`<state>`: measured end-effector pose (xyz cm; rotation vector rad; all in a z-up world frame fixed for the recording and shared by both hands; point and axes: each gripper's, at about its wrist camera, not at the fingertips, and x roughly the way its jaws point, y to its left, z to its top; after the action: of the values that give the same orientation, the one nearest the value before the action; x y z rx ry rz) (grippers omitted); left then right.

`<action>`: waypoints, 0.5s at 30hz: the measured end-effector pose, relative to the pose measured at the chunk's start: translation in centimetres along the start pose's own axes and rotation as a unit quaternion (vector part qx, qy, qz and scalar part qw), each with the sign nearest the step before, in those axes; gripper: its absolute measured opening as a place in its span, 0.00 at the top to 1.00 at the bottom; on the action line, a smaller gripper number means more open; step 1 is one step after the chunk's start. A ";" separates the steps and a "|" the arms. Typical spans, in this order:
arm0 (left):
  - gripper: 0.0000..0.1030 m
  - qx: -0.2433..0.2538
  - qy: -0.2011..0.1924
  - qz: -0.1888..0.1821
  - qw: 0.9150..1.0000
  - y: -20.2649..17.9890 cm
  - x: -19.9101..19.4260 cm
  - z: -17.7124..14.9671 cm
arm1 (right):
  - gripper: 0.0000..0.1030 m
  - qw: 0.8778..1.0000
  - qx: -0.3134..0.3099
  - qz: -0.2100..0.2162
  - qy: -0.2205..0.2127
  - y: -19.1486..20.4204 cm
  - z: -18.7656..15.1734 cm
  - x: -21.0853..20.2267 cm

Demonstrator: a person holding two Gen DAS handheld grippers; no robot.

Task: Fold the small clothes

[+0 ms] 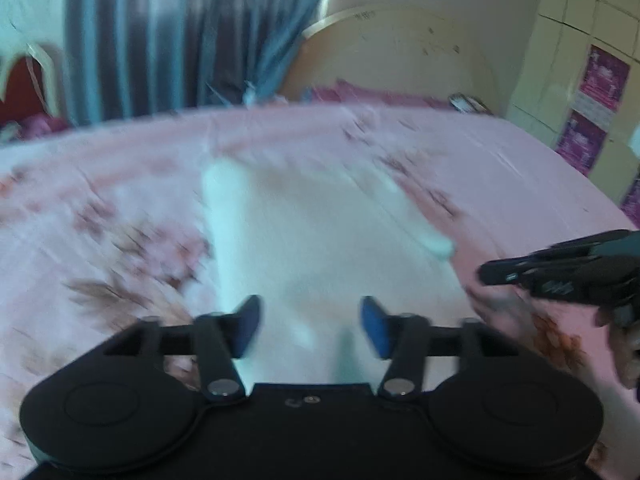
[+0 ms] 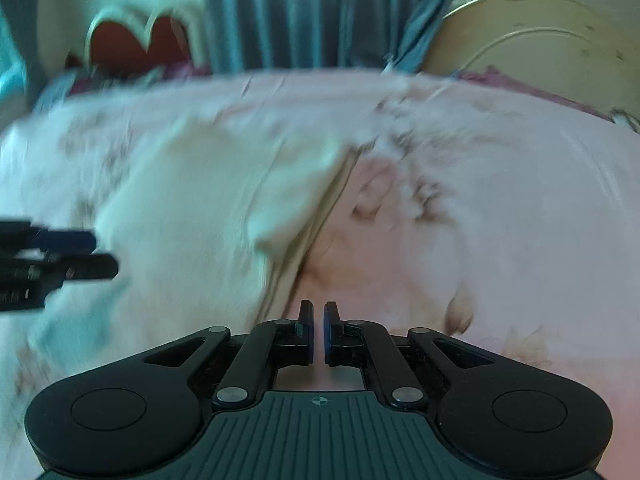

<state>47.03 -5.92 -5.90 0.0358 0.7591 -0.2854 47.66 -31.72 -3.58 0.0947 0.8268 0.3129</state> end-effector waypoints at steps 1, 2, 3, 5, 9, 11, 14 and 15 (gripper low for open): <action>0.29 0.003 -0.005 0.009 1.000 0.1 0.0 0.4 | 0.69 1.000 0.007 0.004 -0.018 0.1 0.5 -0.4; 0.28 0.008 -0.006 0.020 1.000 0.2 0.2 0.7 | 0.18 0.999 0.005 0.007 -0.033 0.4 0.8 -0.6; 0.28 0.011 -0.004 0.028 1.000 0.3 0.4 1.0 | 0.08 0.998 0.004 0.016 -0.054 0.5 1.1 -0.7; 0.28 0.010 0.004 0.038 0.999 0.8 1.2 1.6 | 0.08 0.998 0.021 0.040 -0.042 0.4 2.0 0.1; 0.26 -0.020 0.015 0.026 0.999 2.6 2.0 2.1 | 0.22 0.990 0.104 0.097 0.004 -2.2 2.9 2.7; 0.27 -0.054 0.023 0.008 0.998 4.0 2.4 2.0 | 0.30 0.977 0.166 0.133 0.031 -4.0 2.5 4.0; 0.33 -0.117 0.049 -0.029 0.991 6.2 3.9 1.7 | 0.34 0.950 0.246 0.181 0.068 -6.5 1.7 5.8; 0.34 -0.142 0.058 -0.047 0.987 7.1 4.5 1.4 | 0.34 0.940 0.268 0.199 0.074 -7.2 1.3 6.4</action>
<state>52.99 -0.40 -8.46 -0.2550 0.9120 -0.2637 54.39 -36.57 -8.67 0.7639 1.0267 0.4712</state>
